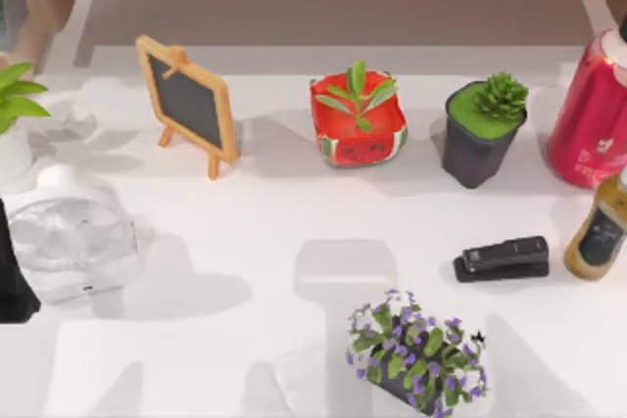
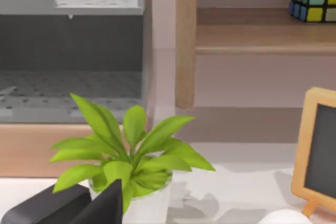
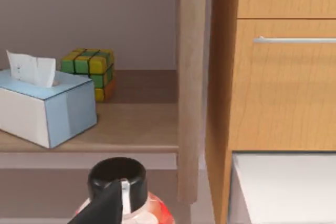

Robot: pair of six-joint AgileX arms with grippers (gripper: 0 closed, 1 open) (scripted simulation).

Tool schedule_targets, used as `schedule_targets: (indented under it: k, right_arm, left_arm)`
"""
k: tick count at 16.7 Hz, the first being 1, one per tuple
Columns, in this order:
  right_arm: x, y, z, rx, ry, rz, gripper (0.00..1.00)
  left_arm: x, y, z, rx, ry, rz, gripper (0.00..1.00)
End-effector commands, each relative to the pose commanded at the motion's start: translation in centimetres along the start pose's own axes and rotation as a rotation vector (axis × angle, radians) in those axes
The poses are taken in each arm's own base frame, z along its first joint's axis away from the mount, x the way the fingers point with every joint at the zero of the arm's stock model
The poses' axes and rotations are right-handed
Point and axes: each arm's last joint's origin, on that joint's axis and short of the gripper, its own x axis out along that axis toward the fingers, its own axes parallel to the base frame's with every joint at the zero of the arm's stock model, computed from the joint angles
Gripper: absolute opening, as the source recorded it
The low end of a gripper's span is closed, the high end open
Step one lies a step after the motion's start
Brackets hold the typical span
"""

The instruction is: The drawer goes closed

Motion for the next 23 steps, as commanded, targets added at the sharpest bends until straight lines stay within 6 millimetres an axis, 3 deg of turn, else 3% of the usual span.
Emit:
schedule_targets:
  k: [6, 14, 18, 23]
  right_arm:
    - [4.7, -2.9, 2.7, 0.004, 0.011, 0.004, 1.0]
    - [5.1, -3.3, 2.8, -0.008, 0.007, 0.005, 1.0]
    - [6.2, -4.9, 1.2, -0.153, 0.001, -0.023, 1.0]
    - [7.6, -8.8, -3.8, -0.486, 0.039, -0.066, 1.0]
  left_arm:
    - [0.0, 0.0, 0.0, 0.0, 0.0, 0.0, 1.0]
    - [0.0, 0.0, 0.0, 0.0, 0.0, 0.0, 1.0]
    - [0.0, 0.0, 0.0, 0.0, 0.0, 0.0, 1.0]
    - [0.0, 0.0, 0.0, 0.0, 0.0, 0.0, 1.0]
